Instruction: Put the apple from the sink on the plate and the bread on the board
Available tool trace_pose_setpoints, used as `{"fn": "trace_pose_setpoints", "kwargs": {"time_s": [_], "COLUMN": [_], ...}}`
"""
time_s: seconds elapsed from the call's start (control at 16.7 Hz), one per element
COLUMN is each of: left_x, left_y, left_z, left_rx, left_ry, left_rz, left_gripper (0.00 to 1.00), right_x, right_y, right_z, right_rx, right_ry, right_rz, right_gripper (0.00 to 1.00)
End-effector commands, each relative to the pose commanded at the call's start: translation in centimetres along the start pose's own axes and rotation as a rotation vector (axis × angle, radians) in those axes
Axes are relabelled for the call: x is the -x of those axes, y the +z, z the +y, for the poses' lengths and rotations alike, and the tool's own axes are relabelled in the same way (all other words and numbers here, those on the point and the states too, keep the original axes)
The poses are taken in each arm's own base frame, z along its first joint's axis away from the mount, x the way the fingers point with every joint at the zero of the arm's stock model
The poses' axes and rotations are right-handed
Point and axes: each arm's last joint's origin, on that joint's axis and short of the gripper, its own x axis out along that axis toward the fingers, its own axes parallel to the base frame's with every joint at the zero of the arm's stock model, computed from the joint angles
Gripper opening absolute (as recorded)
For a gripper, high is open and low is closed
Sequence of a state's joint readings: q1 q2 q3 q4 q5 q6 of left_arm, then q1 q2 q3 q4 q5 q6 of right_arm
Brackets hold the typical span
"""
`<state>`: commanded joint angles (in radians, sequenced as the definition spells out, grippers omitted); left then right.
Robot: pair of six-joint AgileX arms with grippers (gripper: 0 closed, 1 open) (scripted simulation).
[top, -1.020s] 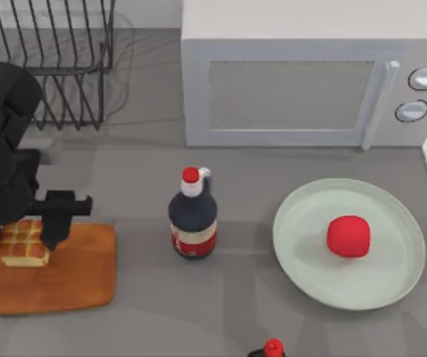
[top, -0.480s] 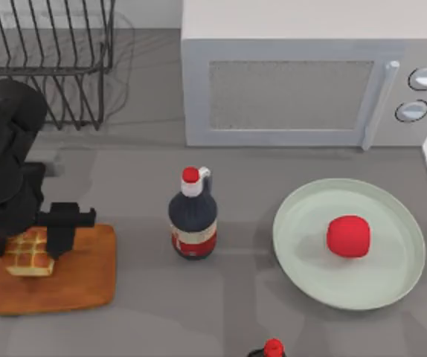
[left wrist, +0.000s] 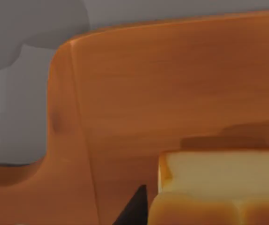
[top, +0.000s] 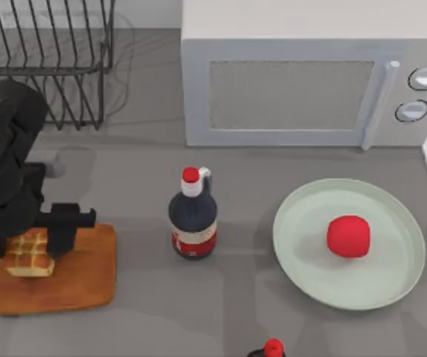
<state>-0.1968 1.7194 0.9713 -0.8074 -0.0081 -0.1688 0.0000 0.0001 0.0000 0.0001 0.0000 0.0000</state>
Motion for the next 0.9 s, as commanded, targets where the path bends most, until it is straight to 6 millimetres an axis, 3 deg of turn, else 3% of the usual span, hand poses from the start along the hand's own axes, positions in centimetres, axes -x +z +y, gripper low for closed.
{"fn": "trace_pose_setpoints", "kwargs": {"time_s": [0.42, 0.9], "left_x": [0.00, 0.00], "left_y": [0.00, 0.00], "left_z": [0.00, 0.00], "left_rx": [0.000, 0.000], "left_ry": [0.000, 0.000], "left_rz": [0.000, 0.000], "left_gripper": [0.98, 1.00], "right_x": [0.00, 0.00], "right_y": [0.00, 0.00], "right_z": [0.00, 0.00], "right_rx": [0.000, 0.000], "right_ry": [0.000, 0.000], "right_rz": [0.000, 0.000], "right_gripper": [1.00, 1.00]}}
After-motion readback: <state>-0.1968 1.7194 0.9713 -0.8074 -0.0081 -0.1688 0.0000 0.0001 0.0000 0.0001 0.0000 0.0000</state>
